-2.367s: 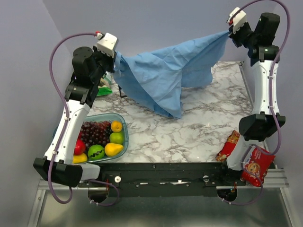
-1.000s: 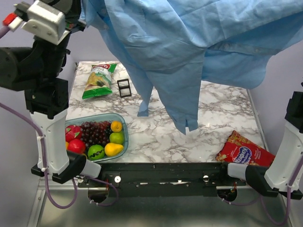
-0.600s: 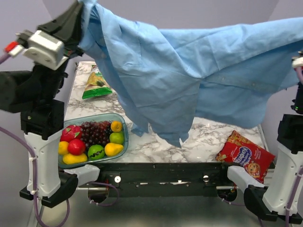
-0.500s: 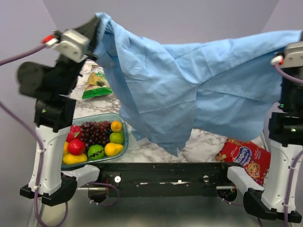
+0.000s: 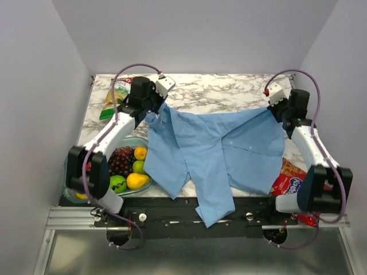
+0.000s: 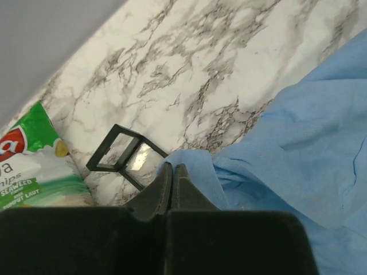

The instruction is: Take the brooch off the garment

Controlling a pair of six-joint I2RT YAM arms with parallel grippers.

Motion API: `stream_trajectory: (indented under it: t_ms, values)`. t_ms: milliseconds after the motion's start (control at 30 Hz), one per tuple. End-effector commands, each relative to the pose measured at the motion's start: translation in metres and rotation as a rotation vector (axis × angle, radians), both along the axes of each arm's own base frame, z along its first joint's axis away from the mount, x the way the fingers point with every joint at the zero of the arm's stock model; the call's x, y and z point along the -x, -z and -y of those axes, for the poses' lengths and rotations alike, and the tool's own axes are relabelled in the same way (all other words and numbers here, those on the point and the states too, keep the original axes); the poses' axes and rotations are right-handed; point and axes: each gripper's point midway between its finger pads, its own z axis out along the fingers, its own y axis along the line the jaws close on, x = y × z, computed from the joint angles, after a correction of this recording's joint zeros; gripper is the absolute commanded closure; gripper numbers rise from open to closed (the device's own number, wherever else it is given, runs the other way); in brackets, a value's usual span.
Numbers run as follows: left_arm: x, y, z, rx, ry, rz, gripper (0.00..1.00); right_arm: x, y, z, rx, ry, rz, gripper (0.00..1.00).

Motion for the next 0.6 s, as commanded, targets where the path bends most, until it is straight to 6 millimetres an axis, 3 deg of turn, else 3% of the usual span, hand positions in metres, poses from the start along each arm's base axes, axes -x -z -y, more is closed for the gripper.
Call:
stream_trajectory:
  t_ms: [0, 33, 100, 133, 233, 300, 333, 367, 433, 467, 500, 533, 567]
  values:
    - [-0.055, -0.018, -0.009, -0.053, -0.128, 0.060, 1.00, -0.044, 0.005, 0.007, -0.054, 0.047, 0.001, 0.96]
    - [-0.062, -0.003, -0.008, -0.054, -0.141, 0.014, 1.00, -0.056, -0.012, 0.009, -0.053, 0.054, 0.031, 0.88]
    - [-0.066, -0.004, -0.003, -0.039, -0.138, -0.019, 1.00, -0.065, -0.011, 0.012, -0.075, 0.081, 0.005, 0.82]
    - [-0.066, 0.000, 0.000, -0.020, -0.138, -0.041, 1.00, -0.071, -0.022, 0.011, -0.080, 0.075, 0.019, 0.70]
    - [-0.061, 0.001, 0.008, 0.013, -0.130, -0.058, 1.00, -0.058, -0.028, -0.010, -0.128, -0.025, -0.015, 0.52]
    - [-0.058, 0.004, 0.013, 0.014, -0.125, -0.062, 1.00, -0.038, -0.013, -0.036, -0.144, -0.148, -0.061, 0.45]
    - [-0.056, 0.005, 0.015, 0.014, -0.122, -0.065, 1.00, -0.024, -0.028, -0.049, -0.132, -0.201, -0.024, 0.40]
    - [-0.054, 0.007, 0.017, 0.012, -0.116, -0.069, 1.00, -0.003, -0.008, -0.067, -0.135, -0.307, -0.080, 0.39]
    - [-0.052, 0.010, 0.022, 0.018, -0.097, -0.086, 1.00, 0.031, -0.006, -0.100, -0.130, -0.486, -0.112, 0.39]
    - [-0.050, 0.015, 0.024, 0.016, -0.090, -0.104, 1.00, 0.063, -0.006, -0.122, -0.114, -0.637, -0.132, 0.39]
    - [-0.051, 0.011, 0.026, 0.030, -0.089, -0.108, 1.00, 0.082, 0.005, -0.132, -0.110, -0.699, -0.168, 0.39]
    - [-0.050, 0.015, 0.030, 0.039, -0.077, -0.127, 1.00, 0.105, 0.012, -0.159, -0.093, -0.818, -0.198, 0.39]
    - [-0.049, 0.018, 0.030, 0.044, -0.080, -0.146, 1.00, 0.135, 0.018, -0.170, -0.055, -0.930, -0.236, 0.39]
